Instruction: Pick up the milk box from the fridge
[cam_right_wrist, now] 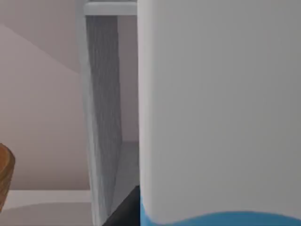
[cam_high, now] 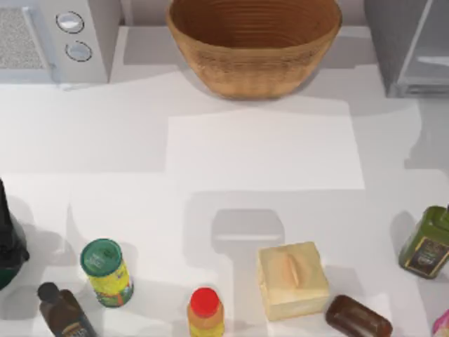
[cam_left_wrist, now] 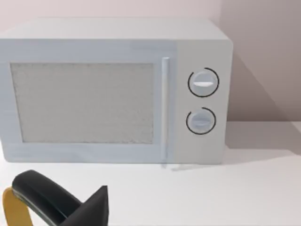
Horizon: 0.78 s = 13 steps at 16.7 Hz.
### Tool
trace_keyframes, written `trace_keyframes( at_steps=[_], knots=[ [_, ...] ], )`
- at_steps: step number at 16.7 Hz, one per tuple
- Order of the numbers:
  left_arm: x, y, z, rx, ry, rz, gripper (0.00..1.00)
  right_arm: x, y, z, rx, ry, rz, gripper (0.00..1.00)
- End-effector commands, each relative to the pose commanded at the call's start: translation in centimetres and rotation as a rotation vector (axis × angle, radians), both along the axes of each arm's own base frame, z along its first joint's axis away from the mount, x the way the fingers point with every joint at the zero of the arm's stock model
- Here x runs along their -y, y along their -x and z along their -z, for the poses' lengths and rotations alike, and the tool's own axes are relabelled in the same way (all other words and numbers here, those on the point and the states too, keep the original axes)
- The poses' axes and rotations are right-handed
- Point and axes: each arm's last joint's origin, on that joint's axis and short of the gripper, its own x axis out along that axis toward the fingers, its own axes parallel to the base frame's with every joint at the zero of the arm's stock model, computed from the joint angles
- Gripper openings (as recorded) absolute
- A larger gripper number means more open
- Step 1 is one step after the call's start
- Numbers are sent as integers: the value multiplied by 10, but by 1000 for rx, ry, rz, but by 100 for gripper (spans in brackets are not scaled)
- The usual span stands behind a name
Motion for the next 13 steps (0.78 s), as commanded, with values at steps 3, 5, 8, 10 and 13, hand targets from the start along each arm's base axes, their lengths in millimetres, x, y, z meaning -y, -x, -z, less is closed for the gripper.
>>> trace_keyframes(
  at_steps=[3,5,8,10,13],
  knots=[
    [0,0,0,0,0,0,100,-11,54,5,37,3,-1,0],
    [0,0,0,0,0,0,100,-16,82,18,60,3,-2,0],
    [0,0,0,0,0,0,100,-20,107,46,58,1,-4,0],
    [0,0,0,0,0,0,100,-21,115,65,42,-1,-6,0],
    [0,0,0,0,0,0,100,-22,118,83,18,-3,-7,0]
  ],
)
